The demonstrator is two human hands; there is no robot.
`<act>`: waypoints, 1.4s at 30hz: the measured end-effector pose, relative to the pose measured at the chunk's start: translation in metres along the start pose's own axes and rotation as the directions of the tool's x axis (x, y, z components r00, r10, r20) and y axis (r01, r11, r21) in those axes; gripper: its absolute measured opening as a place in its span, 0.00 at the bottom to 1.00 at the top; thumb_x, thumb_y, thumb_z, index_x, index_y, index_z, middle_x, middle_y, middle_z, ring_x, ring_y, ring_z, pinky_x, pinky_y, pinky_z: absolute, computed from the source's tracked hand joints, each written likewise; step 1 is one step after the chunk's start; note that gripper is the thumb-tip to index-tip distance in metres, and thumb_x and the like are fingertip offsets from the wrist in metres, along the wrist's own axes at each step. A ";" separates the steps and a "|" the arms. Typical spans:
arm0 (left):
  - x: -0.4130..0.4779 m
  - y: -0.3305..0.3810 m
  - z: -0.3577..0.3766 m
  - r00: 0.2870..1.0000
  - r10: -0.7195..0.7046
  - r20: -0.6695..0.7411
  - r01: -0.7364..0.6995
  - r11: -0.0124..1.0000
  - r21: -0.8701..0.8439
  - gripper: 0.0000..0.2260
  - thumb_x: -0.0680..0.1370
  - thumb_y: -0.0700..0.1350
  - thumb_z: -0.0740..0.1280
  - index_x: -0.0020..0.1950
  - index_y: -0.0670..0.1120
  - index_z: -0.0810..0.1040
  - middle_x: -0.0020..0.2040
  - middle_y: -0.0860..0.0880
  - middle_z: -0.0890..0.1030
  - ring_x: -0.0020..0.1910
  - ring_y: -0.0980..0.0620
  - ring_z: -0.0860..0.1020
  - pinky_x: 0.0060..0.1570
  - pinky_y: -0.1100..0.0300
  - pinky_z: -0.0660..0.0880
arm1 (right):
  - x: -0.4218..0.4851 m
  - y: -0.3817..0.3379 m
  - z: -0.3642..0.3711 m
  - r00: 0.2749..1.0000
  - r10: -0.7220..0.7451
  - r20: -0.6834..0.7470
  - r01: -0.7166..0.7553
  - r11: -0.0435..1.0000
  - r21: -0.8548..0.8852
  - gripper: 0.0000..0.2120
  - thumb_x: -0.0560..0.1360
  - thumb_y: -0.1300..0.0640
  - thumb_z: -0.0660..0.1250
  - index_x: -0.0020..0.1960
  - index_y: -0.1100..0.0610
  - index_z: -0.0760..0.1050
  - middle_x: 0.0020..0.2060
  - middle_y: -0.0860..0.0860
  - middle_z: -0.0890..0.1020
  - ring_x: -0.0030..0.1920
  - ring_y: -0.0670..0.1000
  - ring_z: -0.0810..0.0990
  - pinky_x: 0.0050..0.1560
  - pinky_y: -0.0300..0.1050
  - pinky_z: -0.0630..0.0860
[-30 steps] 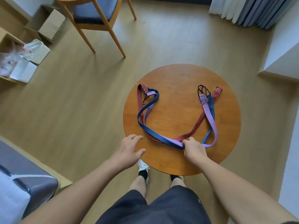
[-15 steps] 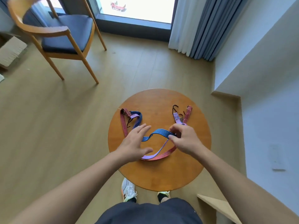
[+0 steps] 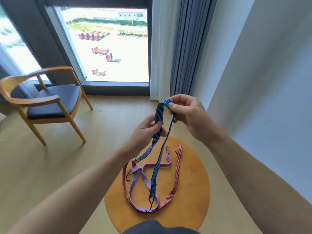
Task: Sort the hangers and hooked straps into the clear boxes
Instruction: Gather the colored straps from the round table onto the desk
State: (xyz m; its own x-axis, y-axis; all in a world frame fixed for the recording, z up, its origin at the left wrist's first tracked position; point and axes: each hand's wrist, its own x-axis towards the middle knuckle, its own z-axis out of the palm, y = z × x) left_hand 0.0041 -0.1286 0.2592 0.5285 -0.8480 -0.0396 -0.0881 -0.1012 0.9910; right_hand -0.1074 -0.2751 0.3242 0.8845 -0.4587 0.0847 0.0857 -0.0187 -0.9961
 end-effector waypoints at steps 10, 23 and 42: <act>-0.002 0.041 0.005 0.988 0.079 0.132 -0.065 0.992 -0.104 0.12 0.88 0.45 0.56 0.67 0.53 0.75 0.55 0.42 0.85 0.56 0.40 0.84 0.55 0.52 0.82 | -0.002 -0.013 -0.004 0.990 -0.104 -0.098 0.110 0.992 0.061 0.06 0.78 0.60 0.71 0.51 0.63 0.81 0.47 0.63 0.84 0.43 0.59 0.83 0.45 0.50 0.82; -0.001 0.059 0.007 0.987 0.150 -0.056 -0.157 0.979 -0.131 0.07 0.86 0.35 0.56 0.56 0.44 0.71 0.37 0.49 0.77 0.41 0.44 0.76 0.52 0.45 0.78 | -0.019 0.107 0.021 0.872 0.391 0.295 -0.285 0.895 -0.342 0.33 0.68 0.57 0.80 0.68 0.42 0.72 0.62 0.47 0.79 0.62 0.47 0.78 0.59 0.46 0.81; -0.029 -0.003 -0.040 0.900 -0.120 -0.419 -0.006 0.958 -0.287 0.07 0.86 0.35 0.57 0.59 0.45 0.70 0.40 0.48 0.74 0.40 0.49 0.75 0.48 0.50 0.77 | -0.031 0.232 0.029 0.821 0.565 0.086 -0.333 0.595 -0.732 0.12 0.78 0.48 0.70 0.37 0.48 0.77 0.32 0.48 0.78 0.34 0.49 0.75 0.33 0.43 0.69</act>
State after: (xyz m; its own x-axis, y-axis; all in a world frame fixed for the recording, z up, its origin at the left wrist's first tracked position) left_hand 0.0224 -0.0829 0.2623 0.8403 -0.5328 -0.1005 0.1546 0.0578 0.9863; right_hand -0.1014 -0.2398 0.0908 0.8137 -0.3105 -0.4914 -0.5790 -0.5084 -0.6374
